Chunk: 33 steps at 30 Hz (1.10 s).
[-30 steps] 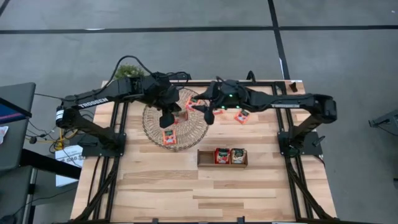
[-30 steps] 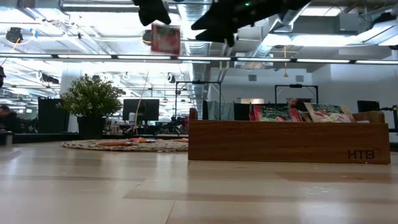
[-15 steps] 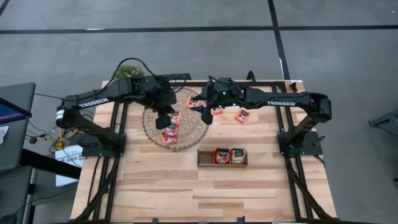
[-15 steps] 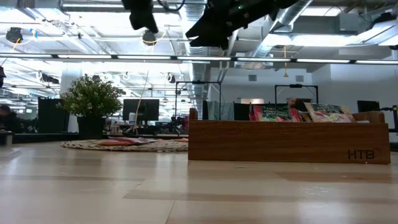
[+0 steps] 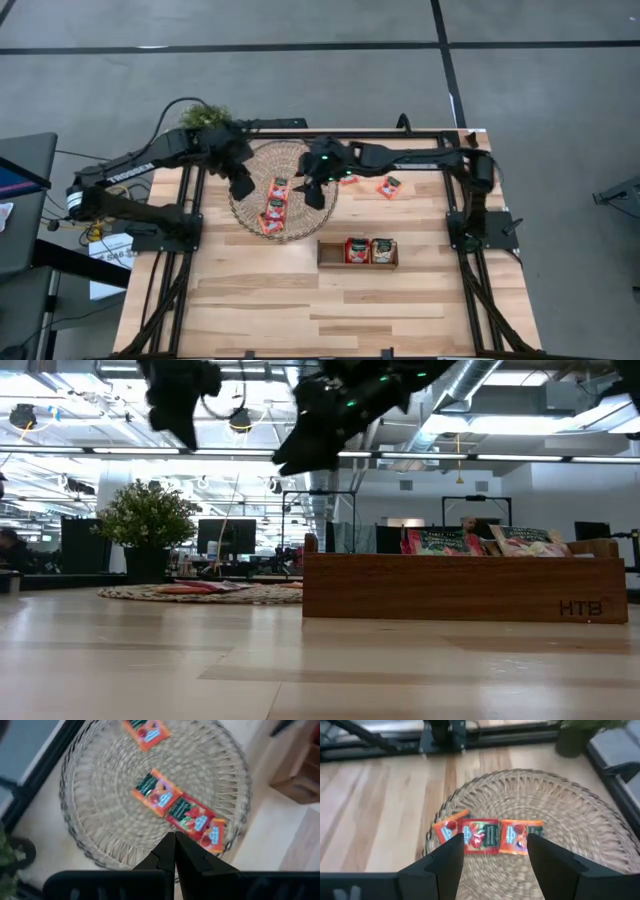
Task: Pick & Place Tea
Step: Put the red tea bag into the middle slot of the wooden organizer
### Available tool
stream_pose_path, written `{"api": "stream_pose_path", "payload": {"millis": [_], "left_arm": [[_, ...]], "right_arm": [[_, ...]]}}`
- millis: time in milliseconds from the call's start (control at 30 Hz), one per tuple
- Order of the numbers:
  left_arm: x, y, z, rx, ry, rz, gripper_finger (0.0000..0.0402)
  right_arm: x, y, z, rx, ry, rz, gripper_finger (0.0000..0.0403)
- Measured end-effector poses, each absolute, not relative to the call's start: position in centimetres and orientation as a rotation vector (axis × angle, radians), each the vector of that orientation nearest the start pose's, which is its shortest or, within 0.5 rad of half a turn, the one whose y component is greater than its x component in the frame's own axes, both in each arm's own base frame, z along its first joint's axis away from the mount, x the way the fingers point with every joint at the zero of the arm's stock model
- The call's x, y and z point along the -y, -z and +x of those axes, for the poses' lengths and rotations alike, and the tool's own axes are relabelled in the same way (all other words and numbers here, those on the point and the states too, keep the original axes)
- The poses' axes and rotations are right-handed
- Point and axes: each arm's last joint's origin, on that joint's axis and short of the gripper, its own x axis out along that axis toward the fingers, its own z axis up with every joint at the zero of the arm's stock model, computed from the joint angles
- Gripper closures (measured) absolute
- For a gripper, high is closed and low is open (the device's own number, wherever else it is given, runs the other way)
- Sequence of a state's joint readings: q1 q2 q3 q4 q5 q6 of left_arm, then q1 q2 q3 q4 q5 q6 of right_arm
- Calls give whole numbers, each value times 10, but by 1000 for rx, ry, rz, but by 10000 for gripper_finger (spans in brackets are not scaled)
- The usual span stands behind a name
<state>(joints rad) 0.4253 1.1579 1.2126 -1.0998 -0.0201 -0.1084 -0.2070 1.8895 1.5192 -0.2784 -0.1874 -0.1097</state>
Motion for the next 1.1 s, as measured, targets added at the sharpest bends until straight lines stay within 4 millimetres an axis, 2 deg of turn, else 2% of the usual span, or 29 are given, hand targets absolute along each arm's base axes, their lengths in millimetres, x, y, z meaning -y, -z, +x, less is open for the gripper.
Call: {"api": "stream_pose_path", "payload": {"millis": [267,500,667,833,967,1100], "left_arm": [[-89,-296,155,-914,-524,-444,401],[-89,-275,143,-883,-604,-550,401],[-88,-267,142,-890,-618,-578,401],[-90,-269,144,-855,-616,-569,401],[-91,-271,146,-832,-614,-563,401],[-91,-272,147,-811,-613,-557,401]], "right_arm": [[97,-243,467,-789,-80,26,194],[93,-219,496,-850,-169,39,194],[93,-202,509,-882,-174,46,197],[94,-182,515,-934,-147,114,199],[95,-173,518,-947,-118,173,199],[95,-172,519,-946,-94,203,200]]}}
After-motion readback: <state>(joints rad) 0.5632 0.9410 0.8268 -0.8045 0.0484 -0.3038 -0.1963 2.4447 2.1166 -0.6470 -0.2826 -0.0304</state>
